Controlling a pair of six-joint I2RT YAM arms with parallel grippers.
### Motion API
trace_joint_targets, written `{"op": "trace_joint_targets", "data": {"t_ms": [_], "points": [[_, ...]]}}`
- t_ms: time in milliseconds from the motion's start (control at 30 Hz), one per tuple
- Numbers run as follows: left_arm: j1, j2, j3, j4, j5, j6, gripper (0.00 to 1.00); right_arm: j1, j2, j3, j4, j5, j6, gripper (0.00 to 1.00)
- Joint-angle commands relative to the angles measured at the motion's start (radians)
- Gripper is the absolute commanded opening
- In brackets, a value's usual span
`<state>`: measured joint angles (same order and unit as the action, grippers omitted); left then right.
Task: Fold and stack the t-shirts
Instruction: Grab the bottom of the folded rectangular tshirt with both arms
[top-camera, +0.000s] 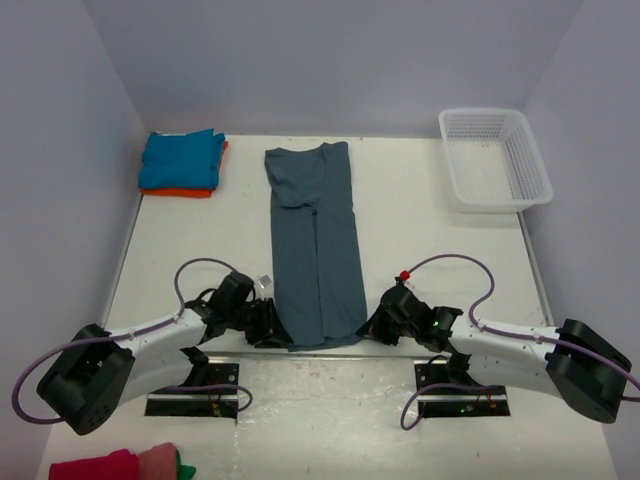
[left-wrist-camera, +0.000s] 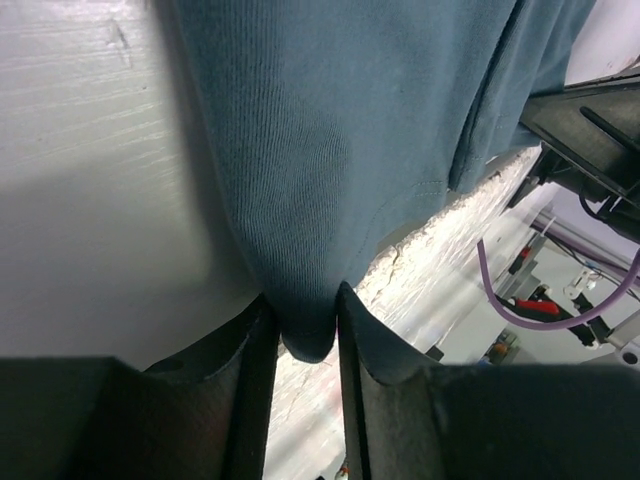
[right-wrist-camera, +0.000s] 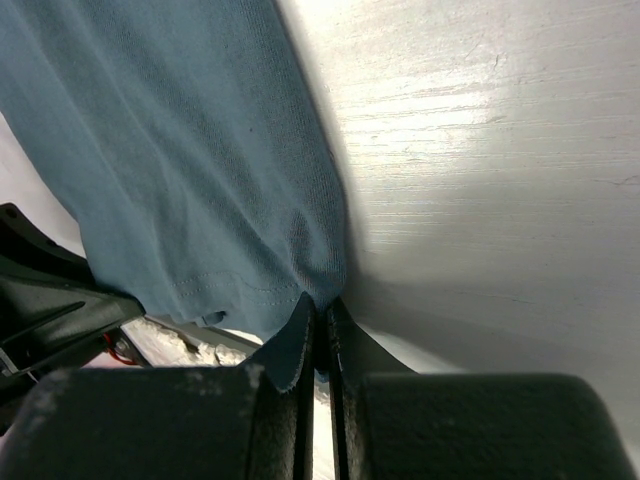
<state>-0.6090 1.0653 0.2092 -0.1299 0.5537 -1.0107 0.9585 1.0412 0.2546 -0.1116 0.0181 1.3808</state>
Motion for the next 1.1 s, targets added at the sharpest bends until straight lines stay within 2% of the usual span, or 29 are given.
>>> {"op": "trace_joint_targets", "data": {"t_ms": [0, 67, 167, 200, 233, 400, 600, 700, 900, 1067], "points": [[-0.003, 0.016, -0.024, 0.059, -0.008, -0.009, 0.29, 0.014, 0.037, -0.037, -0.123, 0.059, -0.009, 0.0], [-0.005, 0.025, -0.034, 0.085, -0.003, -0.015, 0.28, 0.013, 0.04, -0.038, -0.123, 0.056, -0.009, 0.0], [-0.005, 0.019, -0.054, 0.111, 0.005, -0.025, 0.18, 0.014, 0.043, -0.037, -0.126, 0.054, -0.009, 0.0], [-0.005, 0.01, -0.059, 0.111, 0.008, -0.028, 0.03, 0.016, 0.04, -0.035, -0.132, 0.055, -0.008, 0.0], [-0.005, 0.004, -0.07, 0.111, 0.009, -0.031, 0.0, 0.016, 0.037, -0.034, -0.137, 0.056, -0.011, 0.0], [-0.005, -0.069, -0.08, 0.034, -0.004, -0.035, 0.0, 0.031, 0.036, 0.011, -0.195, 0.095, -0.022, 0.0], [-0.005, -0.212, -0.064, -0.103, -0.044, -0.035, 0.0, 0.097, 0.029, 0.11, -0.377, 0.192, -0.055, 0.0], [-0.005, -0.246, -0.06, -0.143, -0.046, -0.032, 0.0, 0.114, 0.023, 0.141, -0.416, 0.229, -0.098, 0.0], [-0.005, -0.304, -0.094, -0.143, -0.032, -0.057, 0.0, 0.16, 0.011, 0.161, -0.392, 0.221, -0.135, 0.0], [-0.005, -0.292, -0.073, -0.137, -0.015, -0.042, 0.0, 0.19, 0.069, 0.193, -0.362, 0.206, -0.158, 0.0]]}}
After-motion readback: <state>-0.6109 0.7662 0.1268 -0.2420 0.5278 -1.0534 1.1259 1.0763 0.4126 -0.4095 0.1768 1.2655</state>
